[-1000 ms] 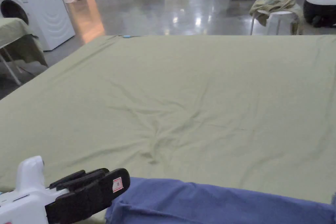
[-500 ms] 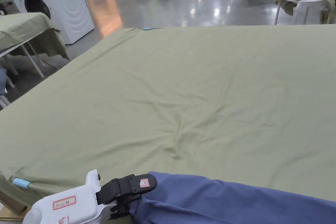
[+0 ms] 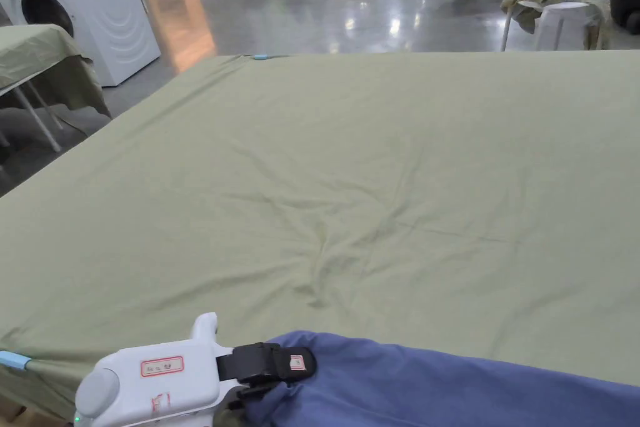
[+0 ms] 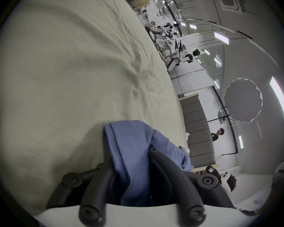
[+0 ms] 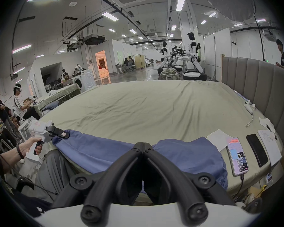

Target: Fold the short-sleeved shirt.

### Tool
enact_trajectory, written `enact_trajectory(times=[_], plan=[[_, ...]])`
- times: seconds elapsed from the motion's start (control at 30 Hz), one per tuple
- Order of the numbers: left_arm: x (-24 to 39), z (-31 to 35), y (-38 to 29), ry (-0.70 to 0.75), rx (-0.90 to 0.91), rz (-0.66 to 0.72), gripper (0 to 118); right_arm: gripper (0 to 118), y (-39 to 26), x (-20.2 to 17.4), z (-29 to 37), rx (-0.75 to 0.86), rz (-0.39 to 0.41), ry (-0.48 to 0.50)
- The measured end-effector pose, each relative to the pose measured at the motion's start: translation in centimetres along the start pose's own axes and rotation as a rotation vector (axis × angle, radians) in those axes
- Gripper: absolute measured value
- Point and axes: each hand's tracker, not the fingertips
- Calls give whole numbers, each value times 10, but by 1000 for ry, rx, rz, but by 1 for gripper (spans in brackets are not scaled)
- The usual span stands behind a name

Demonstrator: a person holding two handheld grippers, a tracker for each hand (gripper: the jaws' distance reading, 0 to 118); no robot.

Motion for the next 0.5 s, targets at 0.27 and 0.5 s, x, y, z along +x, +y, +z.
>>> enact_trajectory(times=[0.27,0.5], plan=[[43,59,68,58,135,-116,11,0,-1,8,-5,18,-79,-7],[141,40,43,135,111,-331,11,0,-5,7,-13,23,-159,-4]])
